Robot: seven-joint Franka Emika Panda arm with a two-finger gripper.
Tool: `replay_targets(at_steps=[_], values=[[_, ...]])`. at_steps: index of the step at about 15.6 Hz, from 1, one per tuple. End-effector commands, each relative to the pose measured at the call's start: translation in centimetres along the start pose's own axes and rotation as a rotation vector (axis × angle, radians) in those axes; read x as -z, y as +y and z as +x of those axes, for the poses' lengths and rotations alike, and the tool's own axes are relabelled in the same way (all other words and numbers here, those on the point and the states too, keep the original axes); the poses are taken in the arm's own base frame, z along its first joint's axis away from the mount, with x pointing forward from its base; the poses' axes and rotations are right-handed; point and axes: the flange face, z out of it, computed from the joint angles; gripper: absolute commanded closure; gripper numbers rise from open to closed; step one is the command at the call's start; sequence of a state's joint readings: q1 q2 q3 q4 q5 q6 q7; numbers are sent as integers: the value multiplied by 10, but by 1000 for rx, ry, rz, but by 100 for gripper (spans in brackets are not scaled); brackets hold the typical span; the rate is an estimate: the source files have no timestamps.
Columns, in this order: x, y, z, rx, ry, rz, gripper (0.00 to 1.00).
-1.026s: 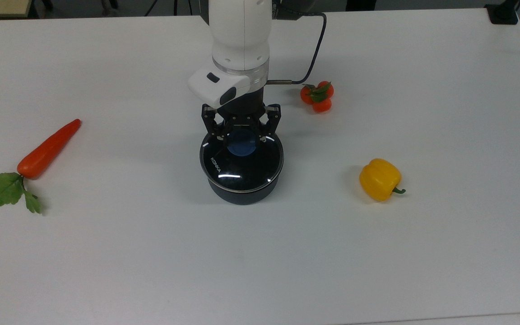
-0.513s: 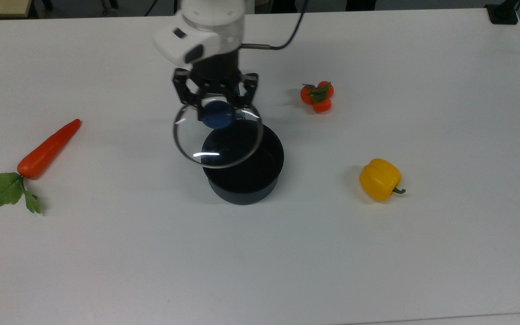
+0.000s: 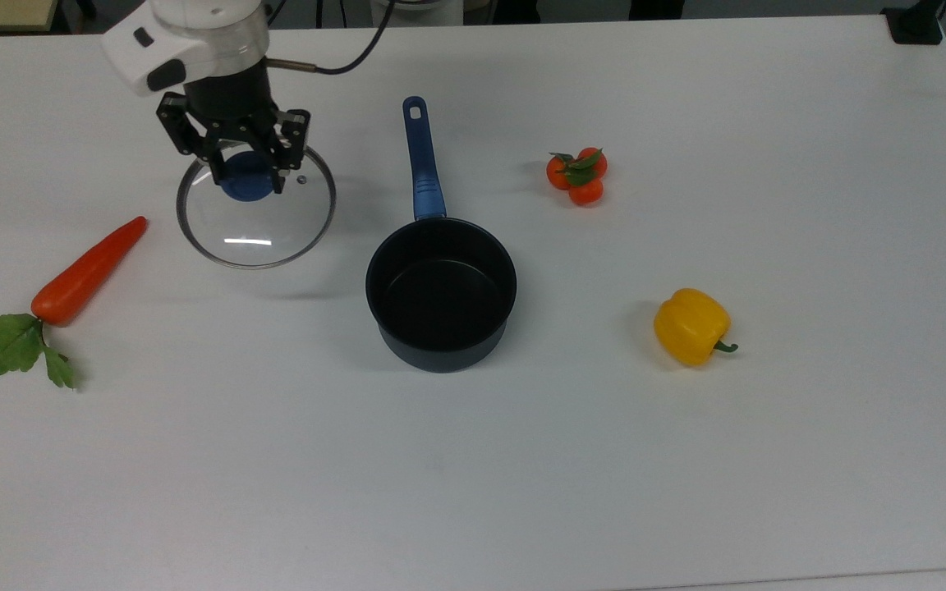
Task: Open lid
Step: 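Lift the glass lid off the saucepan and carry it beside the pan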
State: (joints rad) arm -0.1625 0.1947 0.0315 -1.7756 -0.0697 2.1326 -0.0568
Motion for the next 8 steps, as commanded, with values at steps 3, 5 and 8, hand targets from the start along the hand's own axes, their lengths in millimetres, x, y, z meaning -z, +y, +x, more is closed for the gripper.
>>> replay_targets(at_steps=[3,5,8], values=[[-57,1,-36,25,42,10,54],[-67,0,-36,30,57,10,54],[-81,-1,-35,31,49,13,53]])
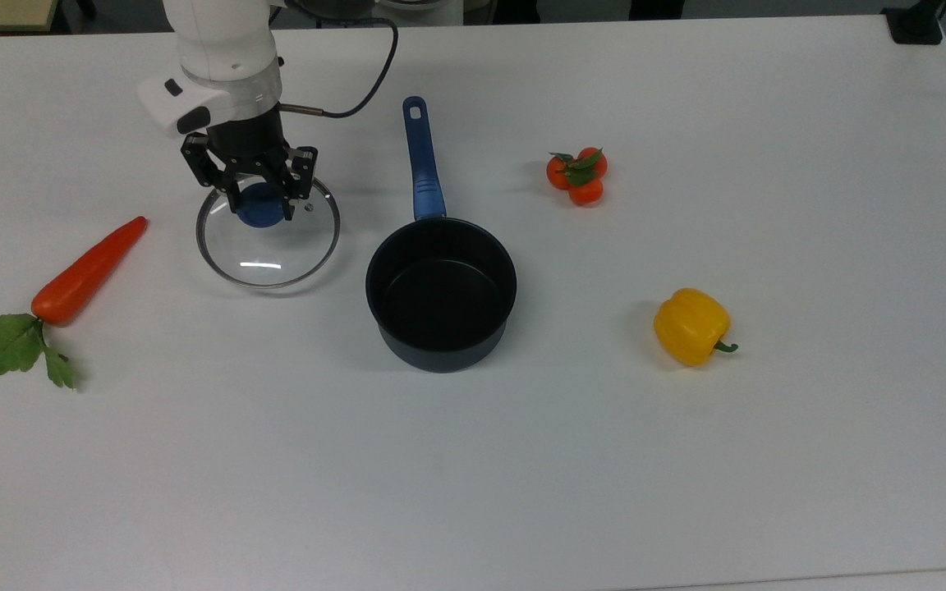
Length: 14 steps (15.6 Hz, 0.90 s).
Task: Open lid
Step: 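Lower the glass lid onto the table beside the saucepan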
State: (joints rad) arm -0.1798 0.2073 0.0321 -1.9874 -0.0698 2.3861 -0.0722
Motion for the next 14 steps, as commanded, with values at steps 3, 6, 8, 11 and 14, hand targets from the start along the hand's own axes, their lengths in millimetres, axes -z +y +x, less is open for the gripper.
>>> replay_targets(at_steps=[3,6,8,11,14], values=[[-20,-3,-7,27,-12,9,53],[-22,-2,-8,26,-22,9,44],[-22,-2,-9,26,-28,10,26],[-20,-4,-10,25,-60,11,5],[-6,-7,-6,33,-59,7,0]])
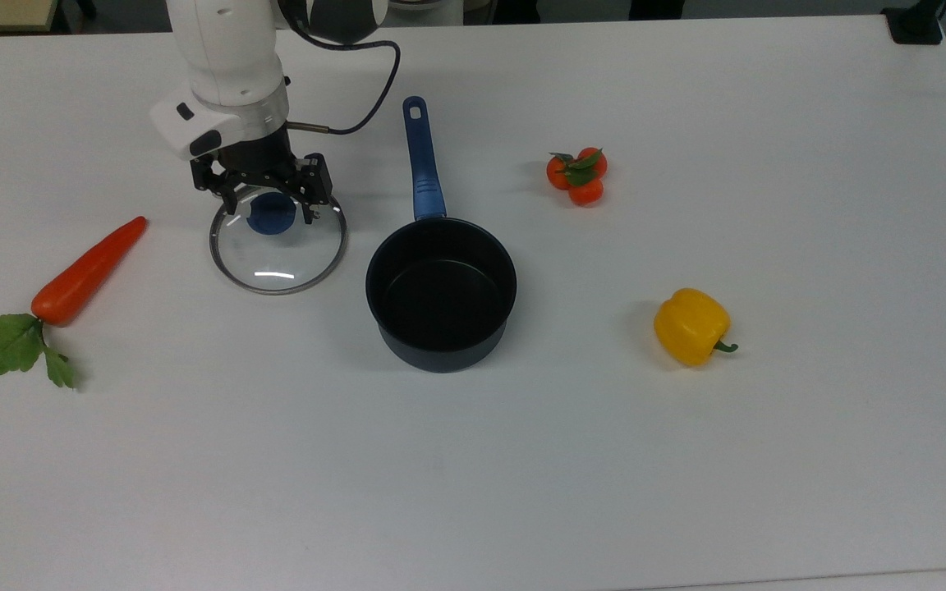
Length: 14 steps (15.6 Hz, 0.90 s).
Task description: Open lid
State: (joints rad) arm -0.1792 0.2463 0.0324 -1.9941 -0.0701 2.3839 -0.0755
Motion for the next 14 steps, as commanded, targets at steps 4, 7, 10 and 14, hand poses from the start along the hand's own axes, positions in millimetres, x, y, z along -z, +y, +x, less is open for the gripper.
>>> replay_targets(at_steps=[4,7,10,14], values=[[71,-16,22,37,-45,-3,0],[118,-44,28,25,-40,-3,0],[167,-87,15,68,-48,-40,0],[235,-119,-13,91,-142,-43,0]])
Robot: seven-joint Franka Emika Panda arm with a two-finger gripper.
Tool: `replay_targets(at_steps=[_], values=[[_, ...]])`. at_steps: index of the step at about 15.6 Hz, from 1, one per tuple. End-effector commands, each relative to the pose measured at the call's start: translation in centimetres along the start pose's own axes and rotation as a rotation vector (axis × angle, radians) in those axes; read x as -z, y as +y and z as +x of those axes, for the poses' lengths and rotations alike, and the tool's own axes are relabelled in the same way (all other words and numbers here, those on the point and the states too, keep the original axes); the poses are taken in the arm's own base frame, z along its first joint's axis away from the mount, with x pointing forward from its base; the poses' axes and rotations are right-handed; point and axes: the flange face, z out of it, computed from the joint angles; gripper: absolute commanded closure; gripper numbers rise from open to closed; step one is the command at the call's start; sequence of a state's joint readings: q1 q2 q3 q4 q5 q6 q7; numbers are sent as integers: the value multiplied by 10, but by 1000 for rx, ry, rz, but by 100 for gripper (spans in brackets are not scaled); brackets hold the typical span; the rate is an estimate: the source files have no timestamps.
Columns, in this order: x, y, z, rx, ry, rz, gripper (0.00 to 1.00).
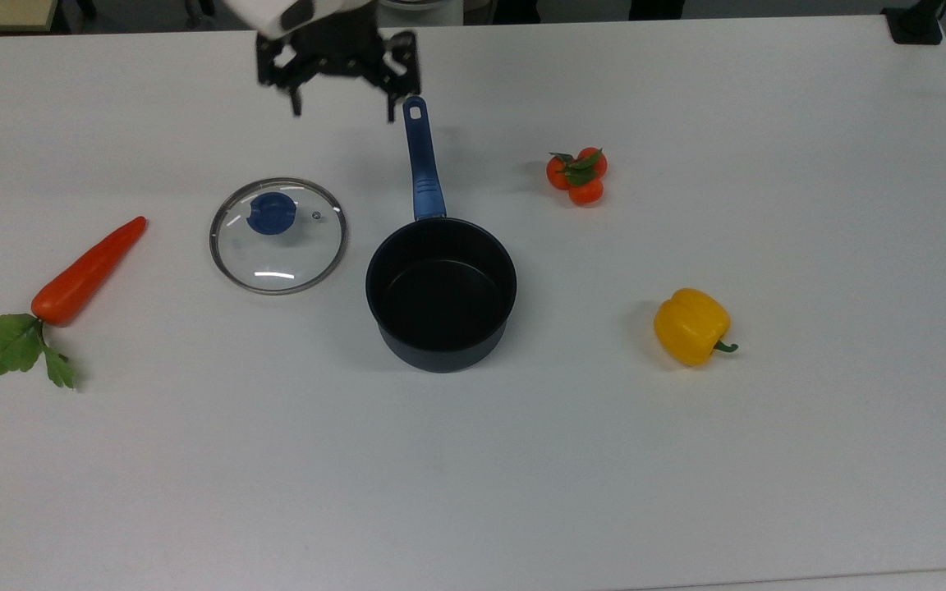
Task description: Open lid
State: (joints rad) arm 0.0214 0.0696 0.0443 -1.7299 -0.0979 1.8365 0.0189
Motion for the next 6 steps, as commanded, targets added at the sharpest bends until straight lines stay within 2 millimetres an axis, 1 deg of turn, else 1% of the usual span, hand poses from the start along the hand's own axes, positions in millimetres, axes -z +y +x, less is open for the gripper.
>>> replay_targets(at_steps=[1,3,6], values=[[56,-10,-24,-11,-68,-15,0],[60,-12,-26,-7,-82,-14,0],[56,-7,-24,-16,-82,-14,0]])
